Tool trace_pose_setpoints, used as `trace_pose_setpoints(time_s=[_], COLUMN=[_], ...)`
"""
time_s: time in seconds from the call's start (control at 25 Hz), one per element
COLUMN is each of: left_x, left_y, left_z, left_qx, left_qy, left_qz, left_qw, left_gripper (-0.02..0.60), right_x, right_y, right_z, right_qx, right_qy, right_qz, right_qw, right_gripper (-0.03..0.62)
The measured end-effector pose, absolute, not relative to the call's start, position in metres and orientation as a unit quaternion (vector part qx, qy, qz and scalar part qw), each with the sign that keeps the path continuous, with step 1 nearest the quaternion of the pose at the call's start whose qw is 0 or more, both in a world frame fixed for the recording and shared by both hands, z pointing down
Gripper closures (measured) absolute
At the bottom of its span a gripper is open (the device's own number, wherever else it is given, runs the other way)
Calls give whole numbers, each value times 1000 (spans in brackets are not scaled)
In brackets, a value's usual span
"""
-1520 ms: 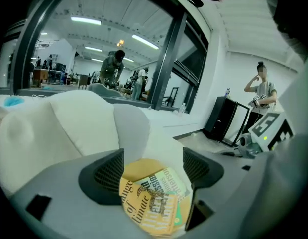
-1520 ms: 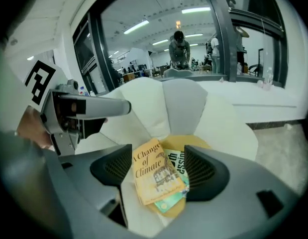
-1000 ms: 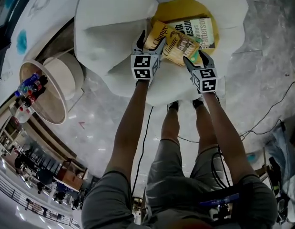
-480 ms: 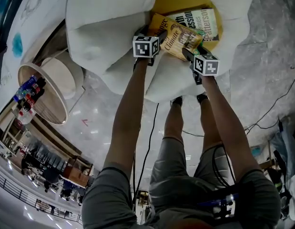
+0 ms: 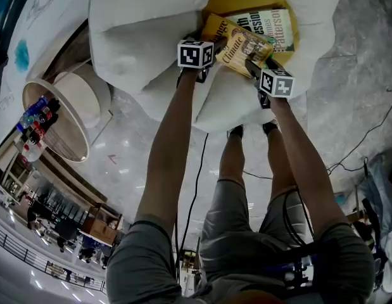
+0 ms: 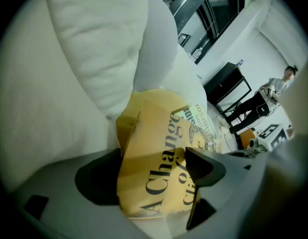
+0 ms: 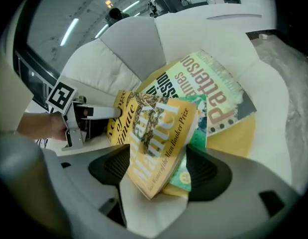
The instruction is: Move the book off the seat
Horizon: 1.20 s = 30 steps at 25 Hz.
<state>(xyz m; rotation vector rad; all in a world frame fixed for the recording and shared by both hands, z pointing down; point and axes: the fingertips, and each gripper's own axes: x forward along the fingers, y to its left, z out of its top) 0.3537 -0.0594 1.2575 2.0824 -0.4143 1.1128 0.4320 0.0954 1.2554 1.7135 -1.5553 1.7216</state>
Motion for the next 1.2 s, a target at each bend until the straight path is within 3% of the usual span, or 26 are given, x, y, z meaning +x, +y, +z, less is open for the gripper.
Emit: trace_pose_setpoints(time_s=[0.72,0.96,1.2], left_x=[361,364,378], left_y=[-7,-6,-16], left_z=[1212,1175,1108], left_qx=[819,825,846], left_qy=[-161,-196,-210], left_qz=[386,323,281], left_qw=[393,421,401], left_gripper=[187,187,187], right_x=[479,494,517], right_y=[109,94,67], right_z=[1216,1171,1103], right_qx=[620,642,664], right_qy=[-554,-576,-601], right_qz=[535,483,423], right_qw=[151,148,138], right_gripper=[250,250,250])
